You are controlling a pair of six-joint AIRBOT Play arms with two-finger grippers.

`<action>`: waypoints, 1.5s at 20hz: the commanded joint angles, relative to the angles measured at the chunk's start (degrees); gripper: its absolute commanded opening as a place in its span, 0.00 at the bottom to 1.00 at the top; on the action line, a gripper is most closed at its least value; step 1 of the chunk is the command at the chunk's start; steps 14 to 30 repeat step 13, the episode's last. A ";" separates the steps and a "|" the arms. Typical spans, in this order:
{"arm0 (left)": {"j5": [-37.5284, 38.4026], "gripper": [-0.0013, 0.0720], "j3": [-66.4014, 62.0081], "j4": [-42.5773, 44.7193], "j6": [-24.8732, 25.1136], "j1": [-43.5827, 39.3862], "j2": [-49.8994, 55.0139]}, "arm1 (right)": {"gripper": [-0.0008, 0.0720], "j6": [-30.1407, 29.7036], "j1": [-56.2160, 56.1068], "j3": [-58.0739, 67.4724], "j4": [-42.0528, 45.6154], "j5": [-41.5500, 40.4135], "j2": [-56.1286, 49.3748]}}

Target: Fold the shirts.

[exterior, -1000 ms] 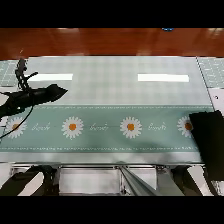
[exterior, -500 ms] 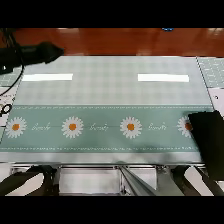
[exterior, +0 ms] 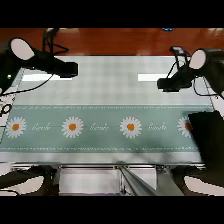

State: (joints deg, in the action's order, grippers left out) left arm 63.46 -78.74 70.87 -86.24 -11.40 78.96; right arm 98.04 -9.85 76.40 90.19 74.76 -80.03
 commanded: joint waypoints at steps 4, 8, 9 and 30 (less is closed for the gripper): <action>2.67 0.05 2.19 3.74 -2.51 -0.39 1.07 | 0.04 4.37 -1.92 0.33 4.07 6.78 -2.01; 2.67 0.05 2.21 3.74 -2.54 -0.42 1.07 | 0.04 4.37 -1.92 0.33 4.07 6.71 -2.01; 2.64 0.05 2.19 3.74 -2.54 -0.42 1.07 | 0.04 4.37 -1.92 0.33 4.07 6.71 -2.01; 2.62 0.05 2.19 3.74 -2.56 -0.42 1.07 | 0.04 4.37 -1.92 0.33 4.07 6.71 -2.01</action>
